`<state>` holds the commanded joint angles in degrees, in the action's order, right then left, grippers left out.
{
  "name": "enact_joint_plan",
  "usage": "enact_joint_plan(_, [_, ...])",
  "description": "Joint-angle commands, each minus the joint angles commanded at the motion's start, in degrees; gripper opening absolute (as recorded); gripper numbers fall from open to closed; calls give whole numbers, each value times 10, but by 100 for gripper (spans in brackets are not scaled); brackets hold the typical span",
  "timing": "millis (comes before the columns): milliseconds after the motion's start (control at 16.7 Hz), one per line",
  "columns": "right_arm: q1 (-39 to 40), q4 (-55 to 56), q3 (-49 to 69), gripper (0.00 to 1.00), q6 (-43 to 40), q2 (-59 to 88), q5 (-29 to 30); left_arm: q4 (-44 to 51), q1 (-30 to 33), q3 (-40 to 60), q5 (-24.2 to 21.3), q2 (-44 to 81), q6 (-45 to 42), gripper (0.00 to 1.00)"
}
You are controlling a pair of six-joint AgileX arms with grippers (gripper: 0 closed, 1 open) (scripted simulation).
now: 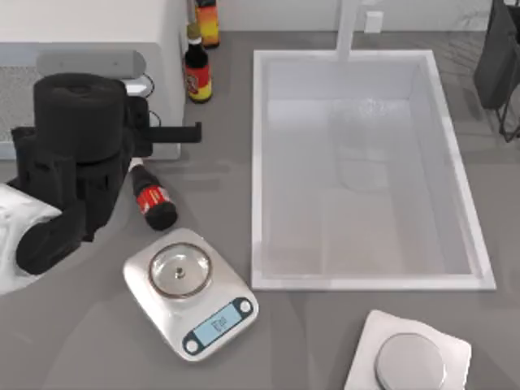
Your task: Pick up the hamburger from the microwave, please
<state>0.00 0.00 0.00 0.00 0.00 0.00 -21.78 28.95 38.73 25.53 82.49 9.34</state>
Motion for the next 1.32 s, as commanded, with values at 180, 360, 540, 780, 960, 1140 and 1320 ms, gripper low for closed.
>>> enact_joint_plan(180, [0, 0, 0, 100, 0, 0, 0, -1, -3, -1, -1, 3, 1, 0])
enact_joint_plan(360, [0, 0, 0, 100, 0, 0, 0, -40, -23, -7, 1, 24, 8, 0])
enact_joint_plan(540, [0, 0, 0, 100, 0, 0, 0, -133, -47, -20, 4, 71, 16, 0])
enact_joint_plan(780, [0, 0, 0, 100, 0, 0, 0, -304, -53, -53, 3, 172, 18, 0])
enact_joint_plan(960, [0, 0, 0, 100, 0, 0, 0, -397, -32, -84, 0, 254, 10, 0])
enact_joint_plan(1140, [0, 0, 0, 100, 0, 0, 0, -436, -6, -106, -4, 317, 1, 0])
enact_joint_plan(1320, [0, 0, 0, 100, 0, 0, 0, -438, 0, -107, -5, 331, -1, 0])
